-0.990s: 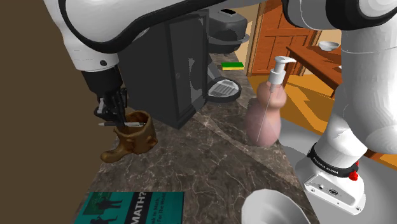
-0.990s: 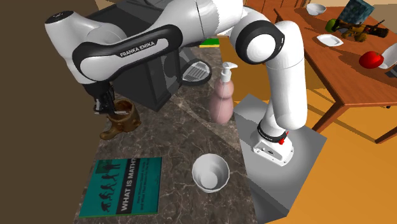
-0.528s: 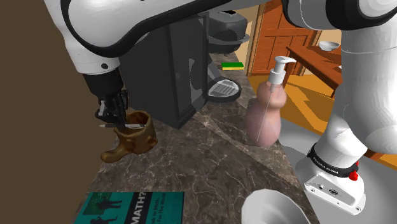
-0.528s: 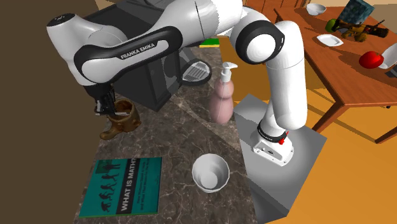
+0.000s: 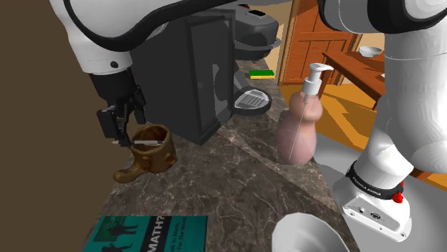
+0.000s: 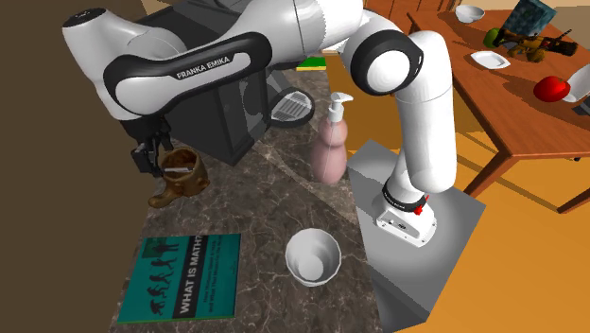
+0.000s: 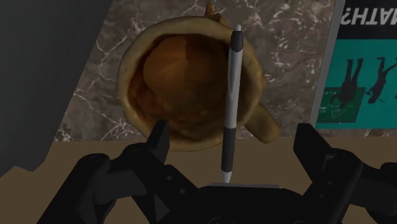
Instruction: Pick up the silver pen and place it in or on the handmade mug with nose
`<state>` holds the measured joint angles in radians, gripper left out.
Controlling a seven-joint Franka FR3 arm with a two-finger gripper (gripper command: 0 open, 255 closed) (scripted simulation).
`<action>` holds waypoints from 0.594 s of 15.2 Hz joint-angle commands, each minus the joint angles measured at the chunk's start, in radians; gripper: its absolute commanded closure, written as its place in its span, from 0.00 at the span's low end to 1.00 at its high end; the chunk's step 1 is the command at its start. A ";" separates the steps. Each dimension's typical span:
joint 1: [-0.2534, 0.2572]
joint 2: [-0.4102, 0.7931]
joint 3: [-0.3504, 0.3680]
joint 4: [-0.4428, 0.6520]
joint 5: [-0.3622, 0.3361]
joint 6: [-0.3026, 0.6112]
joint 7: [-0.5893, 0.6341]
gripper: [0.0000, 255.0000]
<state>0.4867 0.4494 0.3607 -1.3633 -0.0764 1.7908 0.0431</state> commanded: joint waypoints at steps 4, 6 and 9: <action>0.006 0.003 0.001 0.087 -0.001 -0.085 0.000 0.00; 0.006 0.003 0.001 0.088 -0.001 -0.085 0.000 0.00; 0.006 0.003 0.001 0.088 -0.001 -0.085 0.000 0.00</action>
<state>0.4925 0.4527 0.3619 -1.2757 -0.0770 1.7059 0.0430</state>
